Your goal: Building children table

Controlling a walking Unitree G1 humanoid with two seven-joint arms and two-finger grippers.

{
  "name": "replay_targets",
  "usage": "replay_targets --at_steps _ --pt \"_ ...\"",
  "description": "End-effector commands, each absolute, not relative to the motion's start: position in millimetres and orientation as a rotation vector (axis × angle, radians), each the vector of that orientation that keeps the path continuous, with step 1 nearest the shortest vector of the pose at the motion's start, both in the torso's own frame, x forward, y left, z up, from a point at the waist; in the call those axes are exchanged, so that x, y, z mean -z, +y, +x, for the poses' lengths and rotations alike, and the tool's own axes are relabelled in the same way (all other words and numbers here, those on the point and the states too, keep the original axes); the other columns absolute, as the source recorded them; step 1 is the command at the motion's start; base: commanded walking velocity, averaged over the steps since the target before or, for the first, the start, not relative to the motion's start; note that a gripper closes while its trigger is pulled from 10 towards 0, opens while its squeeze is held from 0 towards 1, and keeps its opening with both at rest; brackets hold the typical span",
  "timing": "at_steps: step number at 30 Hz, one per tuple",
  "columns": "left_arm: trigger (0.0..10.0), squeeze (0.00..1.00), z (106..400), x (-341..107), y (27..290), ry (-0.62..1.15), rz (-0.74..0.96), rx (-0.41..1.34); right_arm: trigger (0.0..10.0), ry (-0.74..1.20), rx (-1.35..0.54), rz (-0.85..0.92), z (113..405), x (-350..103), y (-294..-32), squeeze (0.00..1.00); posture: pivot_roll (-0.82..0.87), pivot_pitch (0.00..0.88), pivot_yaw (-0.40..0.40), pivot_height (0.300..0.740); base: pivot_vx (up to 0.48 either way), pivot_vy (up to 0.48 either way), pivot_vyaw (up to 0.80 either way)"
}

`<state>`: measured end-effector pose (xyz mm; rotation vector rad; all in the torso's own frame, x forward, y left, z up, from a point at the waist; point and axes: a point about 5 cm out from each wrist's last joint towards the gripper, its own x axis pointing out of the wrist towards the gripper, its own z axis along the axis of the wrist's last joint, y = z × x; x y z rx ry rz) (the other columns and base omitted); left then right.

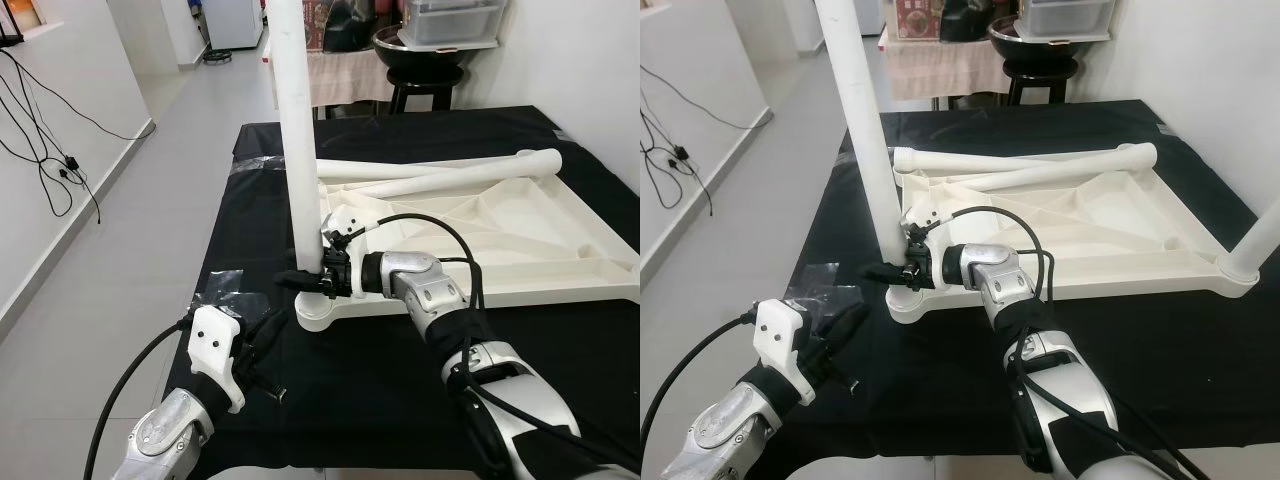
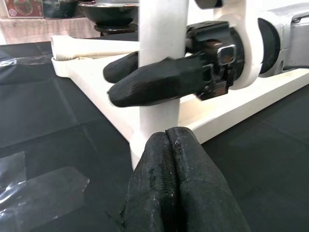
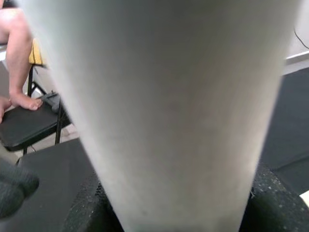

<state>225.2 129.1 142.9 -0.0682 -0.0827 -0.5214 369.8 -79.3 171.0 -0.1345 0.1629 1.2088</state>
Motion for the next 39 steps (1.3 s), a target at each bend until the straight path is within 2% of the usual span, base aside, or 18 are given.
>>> replay_targets --at_steps 1,3,5,6,7,8,9,10,12,15,20,21,23,24,28,39 --pt "10.0 0.0 224 -141 129 -0.076 -0.069 0.516 0.0 0.161 -1.207 -0.15 366 -165 -81 0.0 -0.04 0.049 0.016 0.74 0.0 0.0 0.0" --pt "10.0 0.0 223 -141 129 -0.076 -0.07 0.516 0.0 0.164 -1.187 -0.16 366 -162 -83 0.0 -0.04 0.049 0.016 0.74 0.0 0.0 0.0" --pt "10.0 0.0 222 -142 130 -0.077 -0.071 0.516 0.0 0.168 -1.0 -0.231 367 -153 -87 0.0 -0.05 0.06 0.014 0.74 0.0 0.0 0.0" --pt "10.0 0.0 222 -142 131 -0.076 -0.07 0.515 0.0 0.14 -0.789 -0.255 370 -152 -87 0.0 -0.05 0.067 0.012 0.74 0.0 0.0 0.0" --pt "10.0 0.0 221 -142 132 -0.076 -0.069 0.513 0.0 0.087 -0.387 -0.091 368 -155 -91 0.0 -0.06 0.071 0.012 0.74 0.0 0.0 0.0" --pt "10.0 0.0 221 -142 132 -0.076 -0.069 0.513 0.0 0.087 -0.387 -0.091 368 -155 -91 0.0 -0.06 0.071 0.012 0.74 0.0 0.0 0.0" --pt "10.0 0.0 222 -144 134 -0.076 -0.076 0.51 0.0 0.094 -0.378 -0.075 340 -143 -79 0.0 -0.06 0.087 0.031 0.74 0.0 0.0 0.0" --pt "10.0 0.0 222 -143 136 -0.073 -0.076 0.505 0.0 0.077 -0.409 -0.071 326 -145 -73 0.0 -0.1 0.086 0.066 0.74 0.0 0.0 0.0" --pt "10.0 0.0 222 -143 137 -0.071 -0.075 0.502 0.0 0.066 -0.481 -0.081 318 -146 -67 0.0 -0.1 0.086 0.066 0.74 0.0 0.0 0.0" --pt "10.0 0.0 224 -142 138 -0.057 -0.064 0.501 0.0 0.094 -0.509 -0.128 329 -143 -74 0.0 -0.07 0.062 0.039 0.74 0.0 0.0 0.0" --pt "10.0 0.0 226 -141 140 -0.048 -0.052 0.476 0.0 0.125 -0.516 -0.159 331 -134 -73 0.0 -0.08 0.055 0.05 0.74 0.0 0.0 0.0" --pt "10.0 0.0 227 -142 143 -0.052 -0.056 0.432 10.0 0.122 -0.515 -0.134 331 -135 -74 0.0 -0.08 0.049 0.05 0.74 0.0 0.0 0.0" --pt "10.0 0.0 227 -142 143 -0.052 -0.056 0.432 10.0 0.122 -0.515 -0.134 331 -135 -74 0.0 -0.08 0.049 0.05 0.74 0.0 0.0 0.0" --pt "10.0 0.0 229 -143 147 -0.056 -0.053 0.387 10.0 0.125 -0.494 -0.12 327 -138 -74 1.0 -0.08 0.045 0.048 0.74 0.0 0.0 0.0" --pt "10.0 0.0 229 -144 152 -0.06 -0.035 0.331 10.0 0.12 -0.513 -0.096 320 -144 -76 1.0 -0.08 0.042 0.051 0.74 0.0 0.0 0.0" --pt "10.0 0.0 235 -143 172 -0.001 0.058 0.025 10.0 0.112 -0.572 -0.085 300 -145 -121 1.0 -0.11 0.043 0.051 0.74 0.0 0.0 0.0"
